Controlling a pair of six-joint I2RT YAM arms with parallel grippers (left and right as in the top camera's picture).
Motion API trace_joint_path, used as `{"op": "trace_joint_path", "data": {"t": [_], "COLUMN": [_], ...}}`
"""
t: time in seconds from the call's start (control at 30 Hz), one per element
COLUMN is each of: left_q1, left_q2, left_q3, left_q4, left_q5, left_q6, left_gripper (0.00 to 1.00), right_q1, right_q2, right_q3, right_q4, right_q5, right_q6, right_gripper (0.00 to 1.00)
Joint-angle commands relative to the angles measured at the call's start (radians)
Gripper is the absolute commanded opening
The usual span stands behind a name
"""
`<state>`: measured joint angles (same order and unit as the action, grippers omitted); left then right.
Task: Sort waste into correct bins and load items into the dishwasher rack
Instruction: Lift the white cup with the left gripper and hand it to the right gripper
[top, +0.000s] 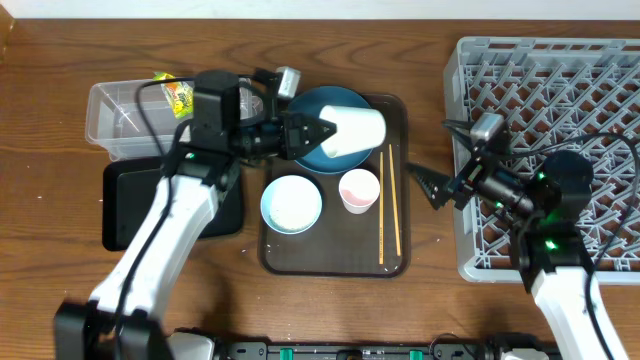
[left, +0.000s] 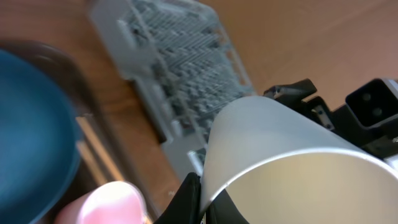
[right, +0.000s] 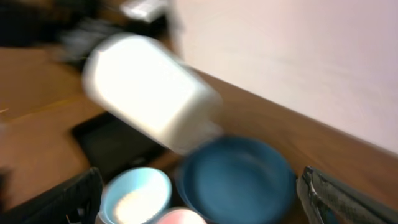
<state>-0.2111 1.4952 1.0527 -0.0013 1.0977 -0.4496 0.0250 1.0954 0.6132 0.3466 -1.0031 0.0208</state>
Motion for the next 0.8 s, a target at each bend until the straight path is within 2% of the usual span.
{"op": "trace_joint_path", "data": {"t": [0.0,0.13,0.33,0.63,0.77], "left_q1": [0.001,-0.010,-0.058,-0.152,-0.167], "left_q2": [0.073,0.119,0.125,0.125,0.125], "left_q3": [0.013,0.013,0.013,0.013,0.013], "left_q4": [0.087,0.136,0.152,0.153,0.153], "left_q5": [0.233,0.259,0.310,0.305,0.304], "left_q6": [-0.126,-0.174,-0.178,-0.177,-0.177], "left_gripper": [0.06,0.06,0.06,0.06,0.06], "right_q1": [0.007,0.008,0.008,0.008,0.008], "right_q2": [0.079,0.154,0.188,0.188,0.188], "right_q3": [0.012,0.012,0.012,0.012,0.012], "right_q4": [0.100,0.193,0.218,0.237,0.246], "right_q5": [-0.348,-0.374,-0.358,-0.336,-0.328], "right_q6": [0.018,0.080,0.078,0.080,0.126], "right_gripper": [0.99,0.99,0.99,0.99,0.99]}}
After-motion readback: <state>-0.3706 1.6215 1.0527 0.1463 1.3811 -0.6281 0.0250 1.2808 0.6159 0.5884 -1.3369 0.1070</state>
